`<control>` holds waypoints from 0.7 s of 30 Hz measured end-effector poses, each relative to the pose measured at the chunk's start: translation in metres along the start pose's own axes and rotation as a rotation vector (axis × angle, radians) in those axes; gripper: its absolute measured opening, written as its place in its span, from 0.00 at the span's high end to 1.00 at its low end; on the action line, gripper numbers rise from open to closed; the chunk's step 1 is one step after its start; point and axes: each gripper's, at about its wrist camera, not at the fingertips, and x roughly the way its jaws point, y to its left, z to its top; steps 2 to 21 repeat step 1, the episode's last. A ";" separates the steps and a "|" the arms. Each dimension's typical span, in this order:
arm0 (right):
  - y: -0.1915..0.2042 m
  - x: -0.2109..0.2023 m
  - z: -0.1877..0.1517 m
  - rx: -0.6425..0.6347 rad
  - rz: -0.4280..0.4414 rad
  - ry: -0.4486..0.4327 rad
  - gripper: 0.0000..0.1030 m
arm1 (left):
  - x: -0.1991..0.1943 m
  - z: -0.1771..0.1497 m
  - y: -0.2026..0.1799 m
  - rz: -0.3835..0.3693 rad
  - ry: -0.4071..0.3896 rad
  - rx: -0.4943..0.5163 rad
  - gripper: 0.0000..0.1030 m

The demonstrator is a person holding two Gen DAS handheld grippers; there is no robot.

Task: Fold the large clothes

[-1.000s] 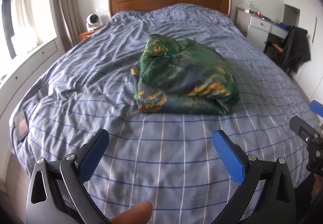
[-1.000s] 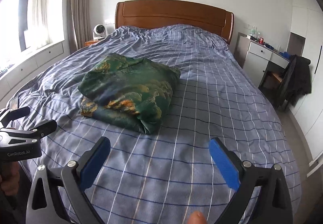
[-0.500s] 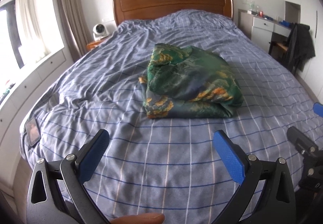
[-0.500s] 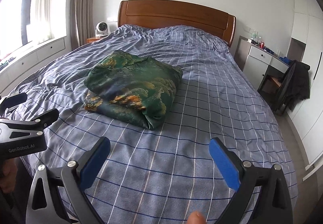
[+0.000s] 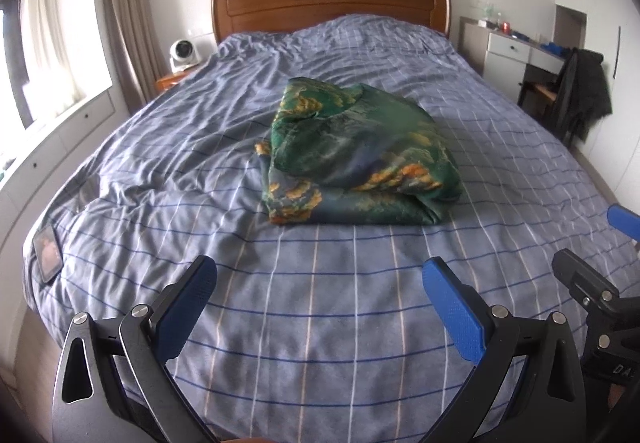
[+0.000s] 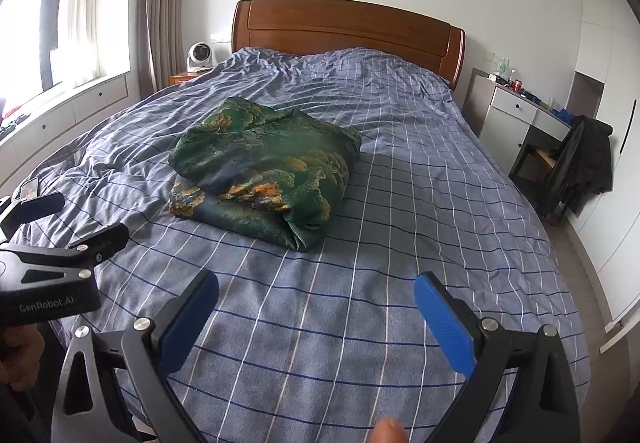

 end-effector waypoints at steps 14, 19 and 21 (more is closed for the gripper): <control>-0.001 0.000 -0.001 0.002 0.000 0.002 0.03 | 0.000 0.000 -0.001 0.006 -0.003 0.006 0.00; -0.001 0.000 -0.001 0.002 0.000 0.002 0.03 | 0.000 0.000 -0.001 0.006 -0.003 0.006 0.00; -0.001 0.000 -0.001 0.002 0.000 0.002 0.03 | 0.000 0.000 -0.001 0.006 -0.003 0.006 0.00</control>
